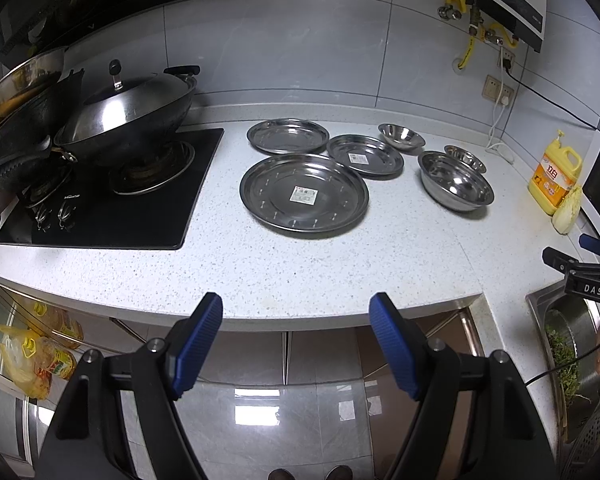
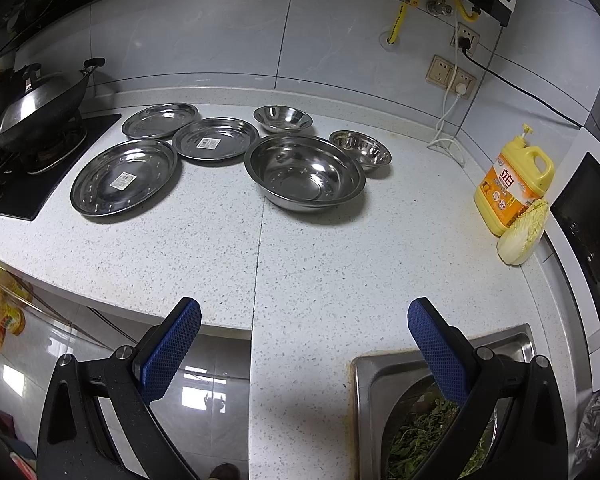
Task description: Organize plates and bowls
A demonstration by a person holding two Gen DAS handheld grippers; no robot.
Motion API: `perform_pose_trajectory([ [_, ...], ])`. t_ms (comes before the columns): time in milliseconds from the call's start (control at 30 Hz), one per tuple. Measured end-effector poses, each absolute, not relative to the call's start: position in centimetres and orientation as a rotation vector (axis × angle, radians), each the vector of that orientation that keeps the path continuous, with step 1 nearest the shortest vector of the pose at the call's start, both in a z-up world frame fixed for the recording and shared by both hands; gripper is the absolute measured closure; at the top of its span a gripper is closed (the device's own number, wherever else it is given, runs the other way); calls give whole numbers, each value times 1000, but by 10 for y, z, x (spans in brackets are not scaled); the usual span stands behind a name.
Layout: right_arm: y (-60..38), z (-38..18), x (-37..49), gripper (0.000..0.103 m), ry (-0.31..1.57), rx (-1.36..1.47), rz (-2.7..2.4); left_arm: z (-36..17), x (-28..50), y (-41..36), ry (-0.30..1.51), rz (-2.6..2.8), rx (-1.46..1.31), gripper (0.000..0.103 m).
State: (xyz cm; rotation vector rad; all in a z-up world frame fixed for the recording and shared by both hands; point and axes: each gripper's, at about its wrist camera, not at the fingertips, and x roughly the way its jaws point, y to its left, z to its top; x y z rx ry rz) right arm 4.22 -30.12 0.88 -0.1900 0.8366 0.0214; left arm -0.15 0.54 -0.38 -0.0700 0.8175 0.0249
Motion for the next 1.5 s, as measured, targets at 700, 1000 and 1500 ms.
perform_pose_trajectory([
  [700,-301,9,43,1,838,-191,21,-2,-1,8,820,26,-73,28],
  [1000,-300,9,43,1,836,-190,23,-2,-1,7,820,26,-73,28],
  [1500,-300,10,45,1,835,-195,22,0,3,8,822,29,-75,28],
])
